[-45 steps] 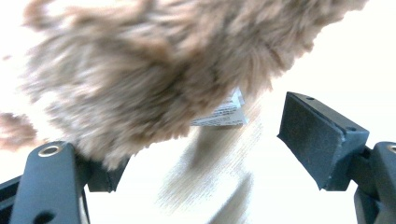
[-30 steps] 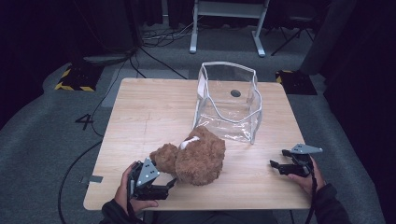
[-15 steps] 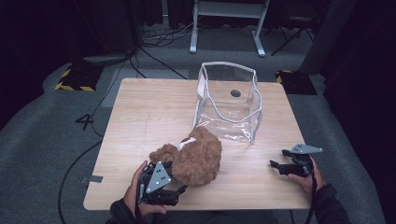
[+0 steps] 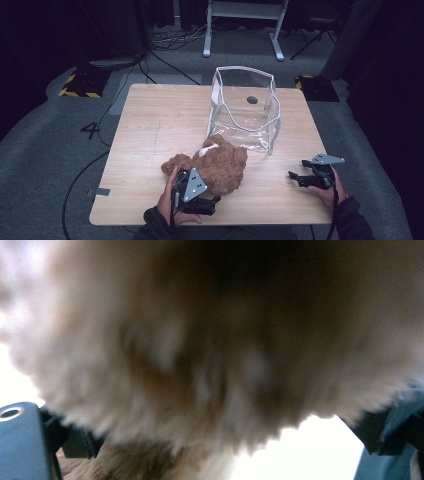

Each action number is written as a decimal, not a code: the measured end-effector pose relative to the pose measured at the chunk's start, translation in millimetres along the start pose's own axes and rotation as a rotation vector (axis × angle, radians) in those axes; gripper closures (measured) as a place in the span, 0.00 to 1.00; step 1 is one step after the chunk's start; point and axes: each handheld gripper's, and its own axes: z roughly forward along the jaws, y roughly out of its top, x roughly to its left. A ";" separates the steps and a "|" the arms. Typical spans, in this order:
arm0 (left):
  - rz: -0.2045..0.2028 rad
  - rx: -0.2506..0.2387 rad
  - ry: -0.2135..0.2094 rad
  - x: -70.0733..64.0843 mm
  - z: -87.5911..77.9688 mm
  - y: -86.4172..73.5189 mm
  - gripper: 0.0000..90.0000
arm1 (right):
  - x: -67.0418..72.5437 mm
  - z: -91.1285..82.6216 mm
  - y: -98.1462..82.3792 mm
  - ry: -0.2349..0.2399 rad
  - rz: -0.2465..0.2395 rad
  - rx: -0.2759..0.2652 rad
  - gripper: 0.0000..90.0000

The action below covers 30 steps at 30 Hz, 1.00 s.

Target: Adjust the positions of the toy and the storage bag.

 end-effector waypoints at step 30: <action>0.023 -0.008 0.102 38.5 20.0 6.6 0.64 | 0.2 0.1 0.1 -0.002 -0.002 0.000 0.22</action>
